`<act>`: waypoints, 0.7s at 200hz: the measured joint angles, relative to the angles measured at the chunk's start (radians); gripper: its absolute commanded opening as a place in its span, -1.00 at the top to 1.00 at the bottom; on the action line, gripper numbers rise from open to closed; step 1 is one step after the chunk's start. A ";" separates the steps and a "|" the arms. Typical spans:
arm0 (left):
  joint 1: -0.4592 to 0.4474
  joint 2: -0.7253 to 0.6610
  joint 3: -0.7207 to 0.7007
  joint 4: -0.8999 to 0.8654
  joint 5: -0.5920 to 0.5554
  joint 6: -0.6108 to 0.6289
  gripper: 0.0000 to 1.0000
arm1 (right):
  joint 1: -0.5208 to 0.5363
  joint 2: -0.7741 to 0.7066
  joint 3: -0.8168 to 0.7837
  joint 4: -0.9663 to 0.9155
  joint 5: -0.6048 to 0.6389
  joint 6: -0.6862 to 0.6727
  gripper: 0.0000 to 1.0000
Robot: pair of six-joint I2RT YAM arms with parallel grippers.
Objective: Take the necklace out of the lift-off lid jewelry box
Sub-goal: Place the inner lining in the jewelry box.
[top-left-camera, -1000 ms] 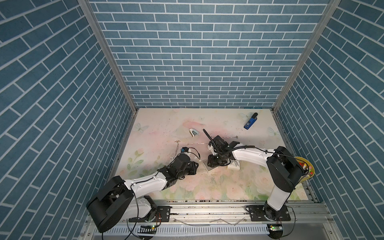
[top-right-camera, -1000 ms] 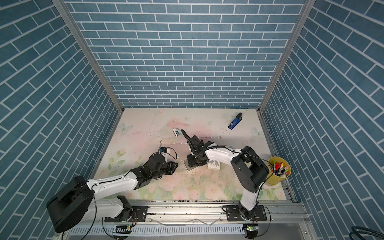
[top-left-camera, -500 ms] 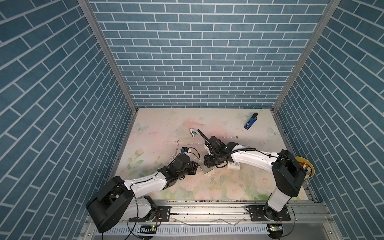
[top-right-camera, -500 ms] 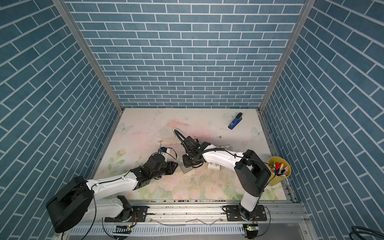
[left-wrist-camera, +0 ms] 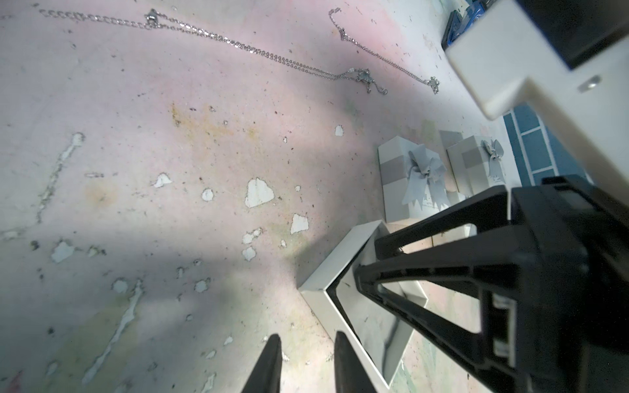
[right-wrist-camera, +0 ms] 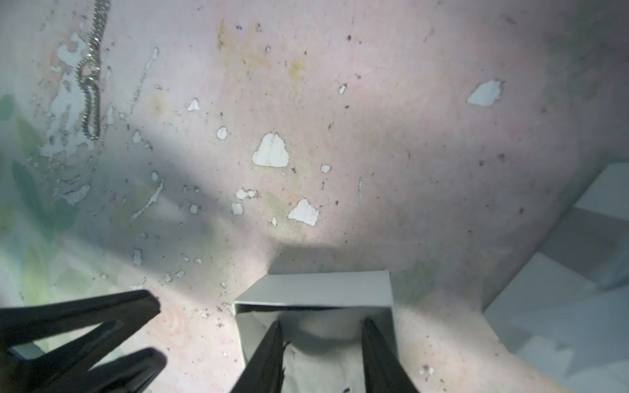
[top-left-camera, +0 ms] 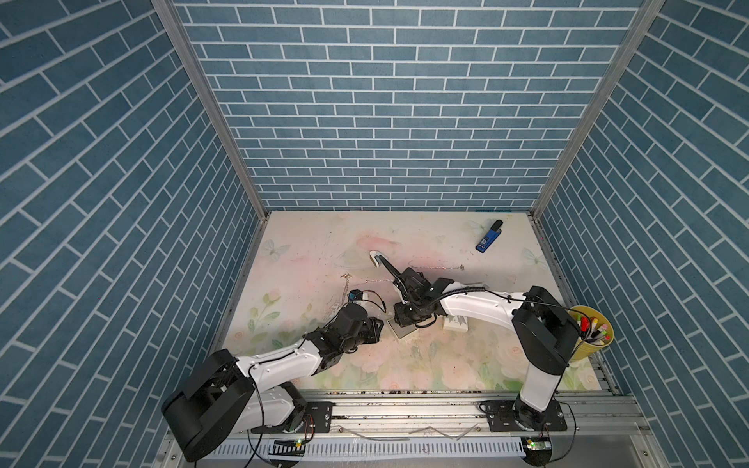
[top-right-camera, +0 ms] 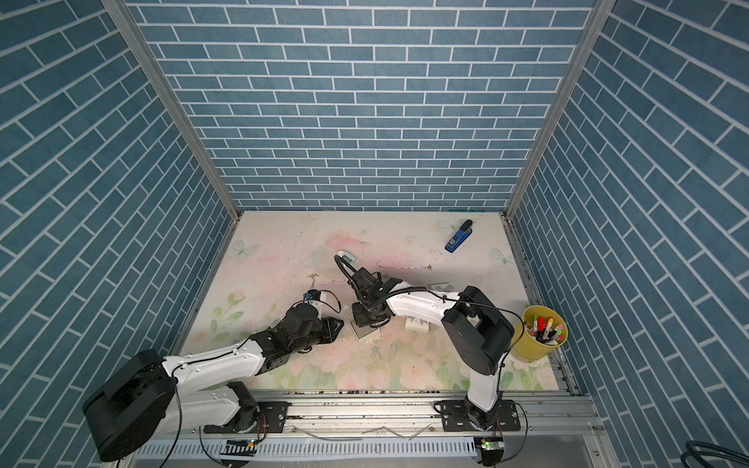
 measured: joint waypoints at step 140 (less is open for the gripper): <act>0.021 -0.010 -0.007 -0.022 0.003 0.013 0.36 | 0.022 0.031 0.064 -0.035 0.056 -0.004 -0.08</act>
